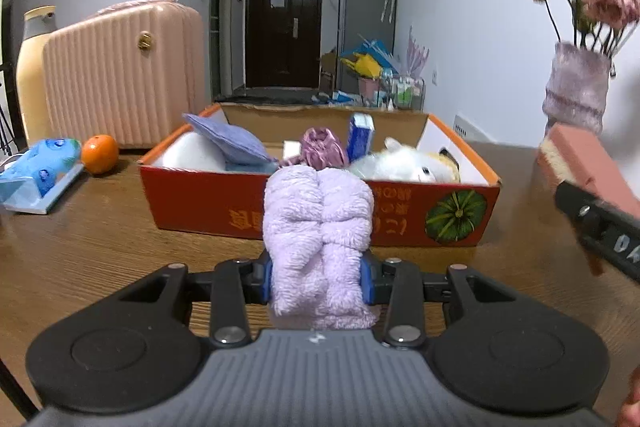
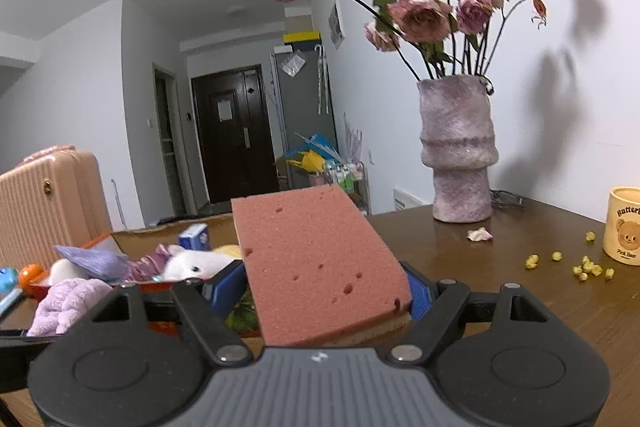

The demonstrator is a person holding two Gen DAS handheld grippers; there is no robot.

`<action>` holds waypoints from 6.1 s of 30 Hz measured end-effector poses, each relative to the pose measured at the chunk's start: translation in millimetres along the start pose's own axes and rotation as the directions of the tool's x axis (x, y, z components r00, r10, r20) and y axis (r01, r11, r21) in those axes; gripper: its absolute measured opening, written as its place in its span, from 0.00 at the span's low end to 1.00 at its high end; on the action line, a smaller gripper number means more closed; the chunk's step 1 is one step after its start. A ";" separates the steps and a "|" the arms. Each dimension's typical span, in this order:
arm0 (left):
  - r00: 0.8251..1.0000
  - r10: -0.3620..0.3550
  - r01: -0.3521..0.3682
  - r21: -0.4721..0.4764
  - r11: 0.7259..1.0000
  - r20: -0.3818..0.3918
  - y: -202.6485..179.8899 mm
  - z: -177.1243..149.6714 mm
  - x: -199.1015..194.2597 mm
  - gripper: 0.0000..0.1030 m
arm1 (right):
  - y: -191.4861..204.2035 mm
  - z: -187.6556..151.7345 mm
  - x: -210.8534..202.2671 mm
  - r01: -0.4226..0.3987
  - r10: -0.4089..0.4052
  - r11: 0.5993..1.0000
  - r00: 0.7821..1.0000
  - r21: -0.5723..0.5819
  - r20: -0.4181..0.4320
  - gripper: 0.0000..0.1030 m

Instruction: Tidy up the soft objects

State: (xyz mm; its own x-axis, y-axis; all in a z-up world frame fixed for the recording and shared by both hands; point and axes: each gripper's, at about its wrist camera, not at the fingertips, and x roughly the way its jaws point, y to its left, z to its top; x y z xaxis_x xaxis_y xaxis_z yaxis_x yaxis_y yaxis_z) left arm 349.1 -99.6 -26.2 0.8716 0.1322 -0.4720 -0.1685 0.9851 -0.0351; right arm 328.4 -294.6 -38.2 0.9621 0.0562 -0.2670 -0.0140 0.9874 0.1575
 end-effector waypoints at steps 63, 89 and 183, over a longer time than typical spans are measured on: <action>0.976 -0.003 0.005 -0.006 1.000 0.219 54.4 84.7 90.3 0.37 | 108.1 13.5 104.3 -0.010 0.019 0.998 0.988 -0.065 0.152 0.77; 0.980 -0.014 0.006 0.041 0.999 0.199 49.6 95.7 145.7 0.38 | 113.8 19.9 161.4 -0.046 0.055 0.993 0.995 -0.111 0.078 0.77; 0.980 0.087 -0.091 0.015 0.996 0.179 80.7 -5.6 -64.2 1.00 | 73.9 -15.8 -64.8 -0.040 0.047 0.989 0.998 -0.141 0.047 1.00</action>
State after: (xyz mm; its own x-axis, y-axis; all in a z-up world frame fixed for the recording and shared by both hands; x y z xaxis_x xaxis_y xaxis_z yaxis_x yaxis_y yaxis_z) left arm 277.0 -29.2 -3.7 0.9220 0.2348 -0.3080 -0.2400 0.9705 0.0215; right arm 260.7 -223.0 -24.3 0.9722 0.0956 -0.2140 -0.0907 0.9953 0.0325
